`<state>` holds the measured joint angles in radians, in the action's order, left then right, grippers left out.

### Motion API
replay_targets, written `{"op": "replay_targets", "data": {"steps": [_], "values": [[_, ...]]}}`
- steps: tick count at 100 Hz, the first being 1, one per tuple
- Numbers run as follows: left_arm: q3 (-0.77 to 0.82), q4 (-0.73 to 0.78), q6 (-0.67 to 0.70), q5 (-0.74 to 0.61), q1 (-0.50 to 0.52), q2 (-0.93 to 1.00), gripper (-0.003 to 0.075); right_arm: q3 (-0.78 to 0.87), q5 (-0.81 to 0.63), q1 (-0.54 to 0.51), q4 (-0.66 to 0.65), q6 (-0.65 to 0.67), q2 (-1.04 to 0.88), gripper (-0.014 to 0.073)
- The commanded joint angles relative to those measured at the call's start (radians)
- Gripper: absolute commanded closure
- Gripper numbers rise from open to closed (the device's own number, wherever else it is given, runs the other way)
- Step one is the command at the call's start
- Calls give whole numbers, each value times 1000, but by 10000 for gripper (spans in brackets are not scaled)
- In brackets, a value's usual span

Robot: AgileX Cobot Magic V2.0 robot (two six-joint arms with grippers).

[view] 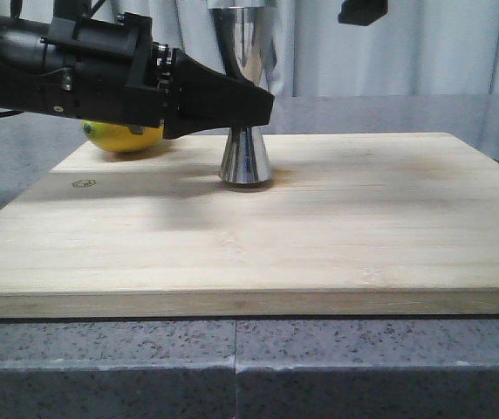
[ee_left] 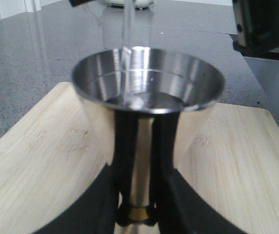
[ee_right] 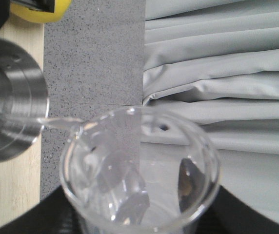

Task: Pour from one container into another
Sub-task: 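Tilt the beaker upright with the right gripper and move it away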

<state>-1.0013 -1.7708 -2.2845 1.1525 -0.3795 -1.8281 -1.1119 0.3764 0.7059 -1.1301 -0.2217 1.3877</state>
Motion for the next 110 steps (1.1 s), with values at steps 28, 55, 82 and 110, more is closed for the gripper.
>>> {"op": "replay_targets", "data": {"steps": [28, 55, 82, 110], "values": [[-29, -79, 6, 117, -9, 41, 640, -35, -14, -1, -73, -7, -30, 347], [-29, -79, 6, 117, -9, 41, 640, -35, -18, -1, -74, -7, -30, 347], [-29, -79, 6, 117, -9, 41, 651, -35, -25, -1, -74, -7, -30, 347], [-29, -79, 6, 117, -9, 41, 652, -35, -17, -1, 35, 12, -30, 347]]}}
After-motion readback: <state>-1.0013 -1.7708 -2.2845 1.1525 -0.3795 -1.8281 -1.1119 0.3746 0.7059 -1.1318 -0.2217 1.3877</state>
